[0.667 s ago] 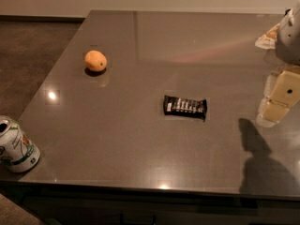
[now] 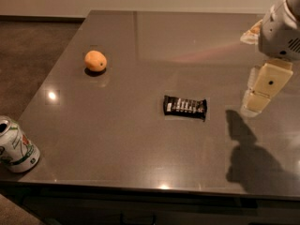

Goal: Move orange near 7up can

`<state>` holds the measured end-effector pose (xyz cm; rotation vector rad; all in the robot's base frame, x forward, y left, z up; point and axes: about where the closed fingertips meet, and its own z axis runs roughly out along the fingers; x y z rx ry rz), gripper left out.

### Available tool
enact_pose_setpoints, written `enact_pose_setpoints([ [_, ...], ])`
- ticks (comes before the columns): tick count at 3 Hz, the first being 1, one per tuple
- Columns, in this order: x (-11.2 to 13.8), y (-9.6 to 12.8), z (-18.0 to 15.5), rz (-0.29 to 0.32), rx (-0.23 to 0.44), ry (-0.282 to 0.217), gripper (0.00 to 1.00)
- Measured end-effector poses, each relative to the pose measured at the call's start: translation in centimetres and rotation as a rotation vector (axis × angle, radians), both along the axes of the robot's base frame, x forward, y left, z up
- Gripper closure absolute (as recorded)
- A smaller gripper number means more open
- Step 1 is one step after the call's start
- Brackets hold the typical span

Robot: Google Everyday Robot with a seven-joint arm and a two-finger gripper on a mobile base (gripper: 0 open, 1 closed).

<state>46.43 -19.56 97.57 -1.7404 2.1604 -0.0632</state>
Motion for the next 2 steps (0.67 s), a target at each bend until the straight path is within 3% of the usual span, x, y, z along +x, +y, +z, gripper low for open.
enact_pose_setpoints([
  [2,6.3,6.5,-1.9,0.064,0.055,-0.021,0.0],
])
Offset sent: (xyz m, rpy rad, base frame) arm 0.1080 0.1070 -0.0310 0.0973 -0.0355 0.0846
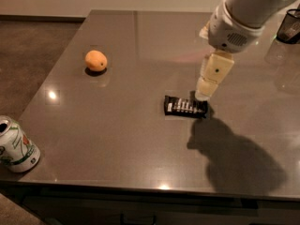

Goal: Move orange near 7up can

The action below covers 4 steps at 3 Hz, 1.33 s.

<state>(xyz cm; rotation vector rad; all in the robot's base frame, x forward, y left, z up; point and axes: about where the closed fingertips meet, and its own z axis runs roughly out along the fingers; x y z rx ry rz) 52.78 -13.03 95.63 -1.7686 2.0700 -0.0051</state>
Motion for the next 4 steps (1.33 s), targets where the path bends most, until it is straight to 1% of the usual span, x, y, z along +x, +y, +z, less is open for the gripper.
enact_pose_setpoints([
  [1,3.9,4.5,-1.2,0.01,0.07,-0.01,0.0],
  [2,6.1,7.5,-2.0,0.009,0.129,-0.004,0.0],
  [3,8.5,12.9,-3.2,0.025,0.199,0.027,0.0],
  [4,10.3,16.0,-4.4,0.003,0.235,0.039,0.0],
])
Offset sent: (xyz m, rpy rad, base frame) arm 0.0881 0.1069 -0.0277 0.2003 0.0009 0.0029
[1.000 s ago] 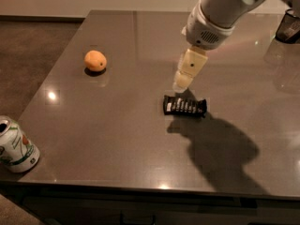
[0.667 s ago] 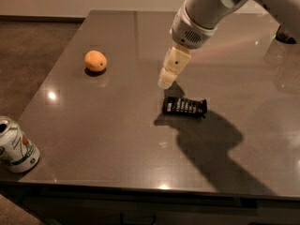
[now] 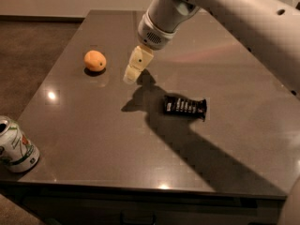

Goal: Move orange near 7up can

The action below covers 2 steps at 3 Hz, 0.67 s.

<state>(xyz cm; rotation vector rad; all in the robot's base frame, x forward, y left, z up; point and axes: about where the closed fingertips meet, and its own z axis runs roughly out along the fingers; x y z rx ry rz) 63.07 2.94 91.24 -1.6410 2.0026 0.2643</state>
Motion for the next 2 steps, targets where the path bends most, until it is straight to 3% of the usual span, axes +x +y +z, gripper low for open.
enact_pose_setpoints([
  [1,2.0,4.9,-1.8,-0.006,0.032,0.023,0.0],
  [2,3.1,7.6,-2.7,-0.009,0.044,0.036,0.0],
])
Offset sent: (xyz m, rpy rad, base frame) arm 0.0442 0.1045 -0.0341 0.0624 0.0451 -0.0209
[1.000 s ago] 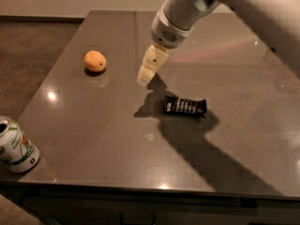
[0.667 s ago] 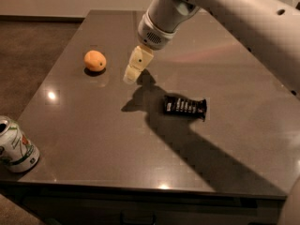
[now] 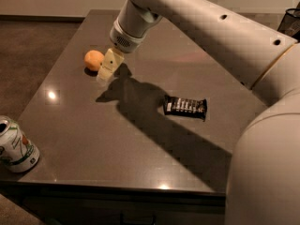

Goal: Move orange near 7up can

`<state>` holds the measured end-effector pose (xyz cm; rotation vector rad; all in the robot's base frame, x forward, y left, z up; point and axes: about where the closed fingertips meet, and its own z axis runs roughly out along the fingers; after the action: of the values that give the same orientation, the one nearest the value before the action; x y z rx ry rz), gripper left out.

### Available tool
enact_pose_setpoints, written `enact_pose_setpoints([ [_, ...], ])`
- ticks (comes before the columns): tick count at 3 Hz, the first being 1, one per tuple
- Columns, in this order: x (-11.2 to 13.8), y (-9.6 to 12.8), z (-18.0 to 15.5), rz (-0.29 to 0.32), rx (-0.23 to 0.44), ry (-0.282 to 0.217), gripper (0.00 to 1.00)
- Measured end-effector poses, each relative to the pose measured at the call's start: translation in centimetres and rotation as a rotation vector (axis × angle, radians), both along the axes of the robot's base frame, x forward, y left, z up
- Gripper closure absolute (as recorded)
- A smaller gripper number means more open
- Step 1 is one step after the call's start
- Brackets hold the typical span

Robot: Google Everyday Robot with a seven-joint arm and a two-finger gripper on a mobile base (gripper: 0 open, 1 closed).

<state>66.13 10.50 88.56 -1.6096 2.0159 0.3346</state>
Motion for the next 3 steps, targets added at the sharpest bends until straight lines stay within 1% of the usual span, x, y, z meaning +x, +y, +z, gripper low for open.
enact_pose_setpoints([
  [2,1.1,4.7,-0.4,0.006,0.01,0.018,0.0],
  [3,1.4,5.7,-0.4,0.007,0.004,0.017,0.0],
])
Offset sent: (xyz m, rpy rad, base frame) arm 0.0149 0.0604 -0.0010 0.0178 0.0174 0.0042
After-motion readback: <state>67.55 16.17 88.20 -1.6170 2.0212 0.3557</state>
